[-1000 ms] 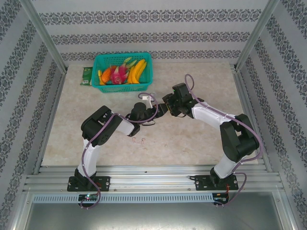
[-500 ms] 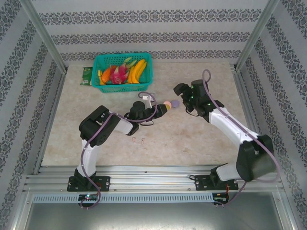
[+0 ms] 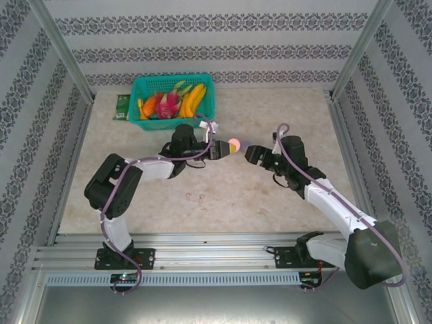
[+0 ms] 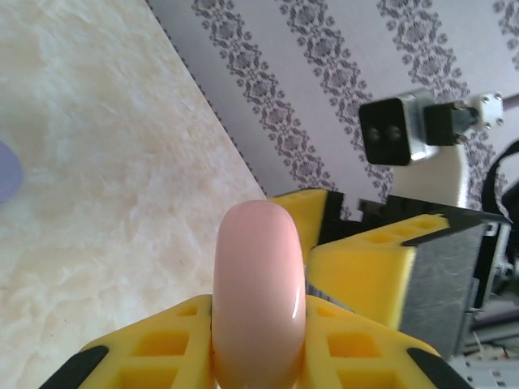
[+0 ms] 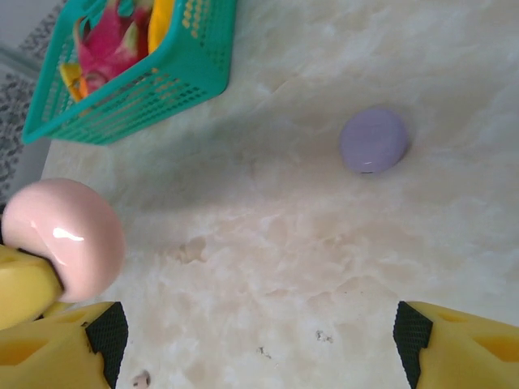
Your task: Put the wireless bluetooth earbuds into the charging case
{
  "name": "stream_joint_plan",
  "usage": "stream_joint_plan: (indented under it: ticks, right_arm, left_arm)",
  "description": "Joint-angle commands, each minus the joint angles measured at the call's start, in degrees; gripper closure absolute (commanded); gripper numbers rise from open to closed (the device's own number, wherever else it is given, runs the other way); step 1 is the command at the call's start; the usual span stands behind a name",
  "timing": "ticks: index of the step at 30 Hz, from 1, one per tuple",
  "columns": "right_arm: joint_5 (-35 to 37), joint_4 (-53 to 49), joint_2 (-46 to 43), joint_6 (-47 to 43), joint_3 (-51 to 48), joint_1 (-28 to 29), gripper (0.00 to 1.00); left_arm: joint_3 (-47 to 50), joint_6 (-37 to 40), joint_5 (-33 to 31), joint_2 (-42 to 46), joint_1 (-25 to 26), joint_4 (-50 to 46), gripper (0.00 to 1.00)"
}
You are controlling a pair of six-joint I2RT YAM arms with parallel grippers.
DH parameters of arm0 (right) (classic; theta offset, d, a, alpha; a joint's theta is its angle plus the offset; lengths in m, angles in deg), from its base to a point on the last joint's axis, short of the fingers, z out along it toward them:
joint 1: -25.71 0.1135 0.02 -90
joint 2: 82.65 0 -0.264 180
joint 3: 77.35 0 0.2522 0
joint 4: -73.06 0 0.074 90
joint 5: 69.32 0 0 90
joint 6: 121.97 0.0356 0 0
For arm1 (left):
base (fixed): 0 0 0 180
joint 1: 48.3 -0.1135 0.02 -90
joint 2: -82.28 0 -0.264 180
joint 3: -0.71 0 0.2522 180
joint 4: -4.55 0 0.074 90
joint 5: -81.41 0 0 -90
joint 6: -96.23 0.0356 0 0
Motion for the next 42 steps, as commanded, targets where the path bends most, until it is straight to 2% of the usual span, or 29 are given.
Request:
stream_joint_plan:
  ticks: [1,6,18,30,36,42]
  right_arm:
    - [-5.99,7.59,-1.18,-3.13,-1.34,-0.25,0.13]
    - [-8.06,10.85,0.42,-2.37,-1.41,0.43,0.14]
    - [-6.70,12.43,4.89,-2.23,0.19,3.45,0.17]
    - [-4.07,14.96,9.55,0.05,-1.77,0.66,0.21]
    - [-4.64,14.22,8.60,0.20,-1.72,0.57,0.22]
    - [-8.27,14.97,3.34,1.45,-3.99,-0.80,0.23]
  left_arm:
    - [-2.03,6.77,5.18,3.13,-0.62,-9.04,0.76]
    - [-2.65,8.64,5.97,4.52,-0.66,-12.81,0.76]
    - [-2.80,8.50,6.15,4.48,-0.64,-12.58,0.76]
    - [-2.05,8.30,7.29,6.06,-0.57,-11.96,0.76]
    - [-1.79,8.47,7.34,6.12,-0.66,-12.06,0.76]
    - [-1.70,8.58,7.56,5.90,-0.71,-11.91,0.77]
